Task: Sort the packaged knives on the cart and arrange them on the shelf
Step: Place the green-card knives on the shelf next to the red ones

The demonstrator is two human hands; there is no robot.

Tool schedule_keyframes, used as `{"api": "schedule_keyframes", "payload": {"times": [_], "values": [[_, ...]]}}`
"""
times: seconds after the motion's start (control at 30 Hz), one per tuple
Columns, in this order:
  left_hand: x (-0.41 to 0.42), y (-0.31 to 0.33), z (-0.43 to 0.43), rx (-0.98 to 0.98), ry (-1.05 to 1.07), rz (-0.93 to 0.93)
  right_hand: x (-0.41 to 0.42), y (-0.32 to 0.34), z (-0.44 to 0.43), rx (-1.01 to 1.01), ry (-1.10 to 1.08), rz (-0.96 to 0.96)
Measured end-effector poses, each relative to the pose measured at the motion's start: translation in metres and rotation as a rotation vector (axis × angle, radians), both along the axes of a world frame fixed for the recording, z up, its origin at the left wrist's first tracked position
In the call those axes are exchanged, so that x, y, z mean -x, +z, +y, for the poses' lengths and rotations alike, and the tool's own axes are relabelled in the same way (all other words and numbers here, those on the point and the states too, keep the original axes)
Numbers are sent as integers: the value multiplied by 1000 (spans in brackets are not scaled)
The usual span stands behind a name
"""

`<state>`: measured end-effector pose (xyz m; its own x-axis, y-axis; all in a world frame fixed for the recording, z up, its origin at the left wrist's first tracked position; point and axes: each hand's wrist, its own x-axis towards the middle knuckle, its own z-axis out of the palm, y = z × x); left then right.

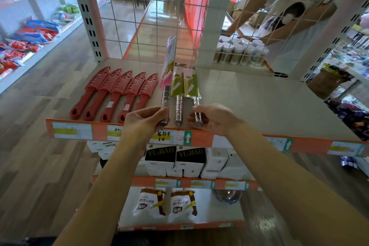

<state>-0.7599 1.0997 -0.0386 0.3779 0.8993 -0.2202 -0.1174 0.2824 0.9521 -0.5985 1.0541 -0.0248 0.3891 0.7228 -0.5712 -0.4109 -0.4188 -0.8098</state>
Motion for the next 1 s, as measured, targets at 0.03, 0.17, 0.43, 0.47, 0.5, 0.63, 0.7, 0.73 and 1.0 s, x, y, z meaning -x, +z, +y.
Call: {"api": "schedule_keyframes", "payload": {"times": [0.03,0.17,0.43,0.47,0.5,0.63,0.7,0.73,1.0], "values": [[0,0,0,4,-1,-7,-2,1,2,54,28,-104],[-1,0,1,16,-11,-12,-12,-6,12,234,101,-578],[-2,-2,3,40,5,19,-8,-7,16,267,73,-728],[-1,-3,3,42,4,21,-8,-6,17,270,82,-732],[-1,-2,3,43,4,21,-7,-6,16,274,91,-739],[-2,-2,3,41,3,26,-6,-7,16,271,92,-789],[-3,-1,2,37,-3,35,-4,-7,16,274,98,-810],[-4,-1,1,32,-8,38,-4,-8,16,271,106,-820],[-15,2,-10,-34,-47,108,-16,1,3,242,144,-739]]}}
